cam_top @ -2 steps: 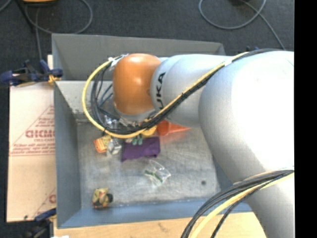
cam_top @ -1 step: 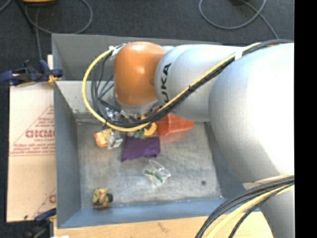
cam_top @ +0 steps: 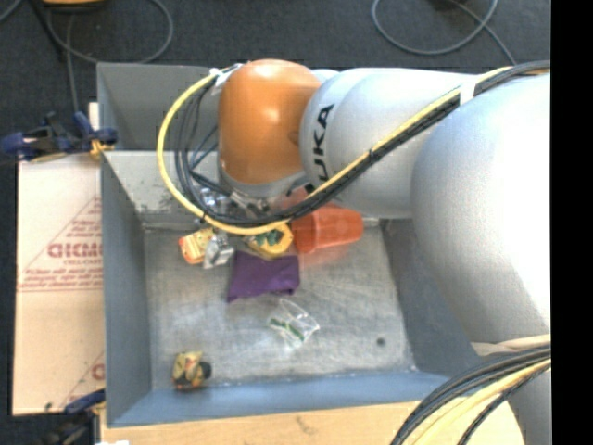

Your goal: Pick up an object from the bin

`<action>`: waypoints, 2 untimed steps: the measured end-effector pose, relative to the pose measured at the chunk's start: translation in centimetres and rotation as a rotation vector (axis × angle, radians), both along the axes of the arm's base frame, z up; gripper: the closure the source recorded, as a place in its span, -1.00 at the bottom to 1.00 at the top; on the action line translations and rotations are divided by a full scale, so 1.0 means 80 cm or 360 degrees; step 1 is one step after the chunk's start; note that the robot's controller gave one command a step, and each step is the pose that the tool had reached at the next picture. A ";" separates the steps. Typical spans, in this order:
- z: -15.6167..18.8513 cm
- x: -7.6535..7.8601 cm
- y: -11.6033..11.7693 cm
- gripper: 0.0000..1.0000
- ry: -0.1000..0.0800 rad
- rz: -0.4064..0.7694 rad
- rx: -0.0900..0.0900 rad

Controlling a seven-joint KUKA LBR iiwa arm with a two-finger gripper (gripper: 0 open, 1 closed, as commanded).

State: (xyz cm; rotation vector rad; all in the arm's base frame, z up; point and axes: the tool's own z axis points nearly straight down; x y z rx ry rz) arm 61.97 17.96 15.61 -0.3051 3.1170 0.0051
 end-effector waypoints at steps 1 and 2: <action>0.015 0.000 -0.005 1.00 0.0010 -0.0008 -0.0002; 0.033 0.000 -0.013 1.00 0.0005 -0.0022 -0.0001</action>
Offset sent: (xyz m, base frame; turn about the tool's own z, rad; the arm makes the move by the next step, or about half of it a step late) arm -0.0015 -0.0118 0.0263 0.0146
